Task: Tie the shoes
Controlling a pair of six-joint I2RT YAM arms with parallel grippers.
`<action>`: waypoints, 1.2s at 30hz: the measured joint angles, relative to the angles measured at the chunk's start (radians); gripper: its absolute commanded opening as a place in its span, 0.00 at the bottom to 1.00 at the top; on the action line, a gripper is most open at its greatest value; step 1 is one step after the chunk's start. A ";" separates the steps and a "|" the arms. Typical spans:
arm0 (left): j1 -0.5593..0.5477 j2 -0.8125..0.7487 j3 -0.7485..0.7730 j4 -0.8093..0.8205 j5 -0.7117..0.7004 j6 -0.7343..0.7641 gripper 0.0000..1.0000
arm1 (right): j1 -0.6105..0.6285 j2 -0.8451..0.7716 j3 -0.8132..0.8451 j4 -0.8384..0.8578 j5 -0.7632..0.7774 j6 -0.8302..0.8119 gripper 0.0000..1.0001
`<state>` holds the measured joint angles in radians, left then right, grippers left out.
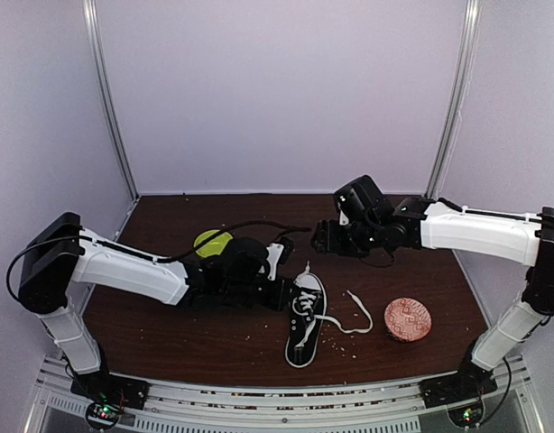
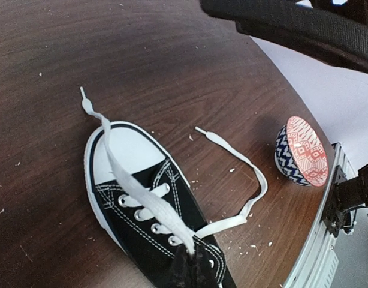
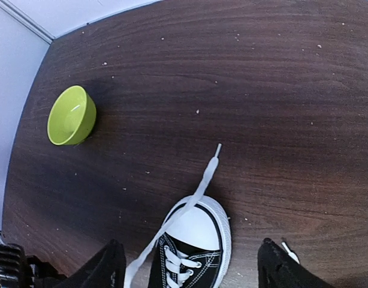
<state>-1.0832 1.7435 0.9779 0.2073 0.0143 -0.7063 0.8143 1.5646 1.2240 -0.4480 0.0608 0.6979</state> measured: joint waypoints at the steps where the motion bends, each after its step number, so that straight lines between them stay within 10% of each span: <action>1: 0.000 -0.006 -0.006 0.000 -0.002 -0.005 0.00 | 0.000 -0.006 -0.004 -0.013 0.014 -0.005 0.78; 36: 0.000 -0.067 -0.043 -0.057 -0.018 -0.037 0.00 | -0.049 0.140 -0.260 -0.140 -0.026 -0.124 0.40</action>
<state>-1.0832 1.6764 0.9348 0.1505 -0.0036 -0.7429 0.7650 1.7046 0.9642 -0.5877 0.0345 0.5735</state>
